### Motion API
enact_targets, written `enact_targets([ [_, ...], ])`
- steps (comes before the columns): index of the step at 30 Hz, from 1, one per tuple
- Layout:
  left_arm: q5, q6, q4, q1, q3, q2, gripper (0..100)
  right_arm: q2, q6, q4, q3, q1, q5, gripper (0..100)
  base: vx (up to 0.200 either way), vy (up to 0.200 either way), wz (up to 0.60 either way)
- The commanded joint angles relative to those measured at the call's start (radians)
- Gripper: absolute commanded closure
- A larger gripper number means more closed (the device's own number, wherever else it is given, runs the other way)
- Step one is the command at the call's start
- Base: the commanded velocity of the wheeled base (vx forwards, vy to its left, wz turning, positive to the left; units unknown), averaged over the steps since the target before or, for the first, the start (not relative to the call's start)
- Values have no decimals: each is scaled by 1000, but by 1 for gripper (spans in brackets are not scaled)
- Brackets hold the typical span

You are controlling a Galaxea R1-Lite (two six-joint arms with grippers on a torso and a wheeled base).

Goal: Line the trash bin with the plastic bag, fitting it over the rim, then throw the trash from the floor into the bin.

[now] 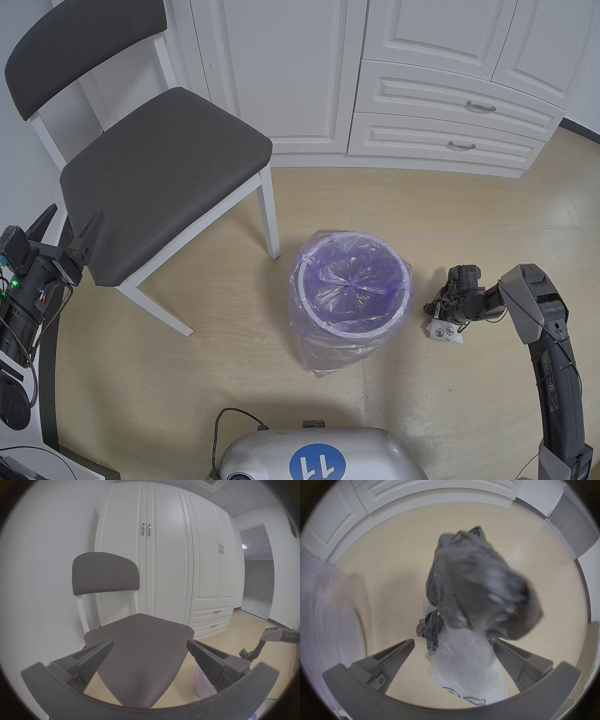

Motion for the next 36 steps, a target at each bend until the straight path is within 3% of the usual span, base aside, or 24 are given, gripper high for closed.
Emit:
enact_targets([
  [1,1,0,-1,0,2,16,0,36,1,0,-16,9,-4,0,0,0,0],
  [7,0,0,-1,0,2,22,0,54,0,-6,-22,9,-32,0,0,0,0],
  [25,0,0,-1,-2,5,30,0,54,21,-11,-17,10,-32,0,0,0,0],
  [26,0,0,-1,-2,7,30,0,54,21,-12,-16,10,-32,100,0,0,0],
  [36,0,0,-1,-2,7,30,0,33,24,-29,13,10,-33,100,0,0,0],
])
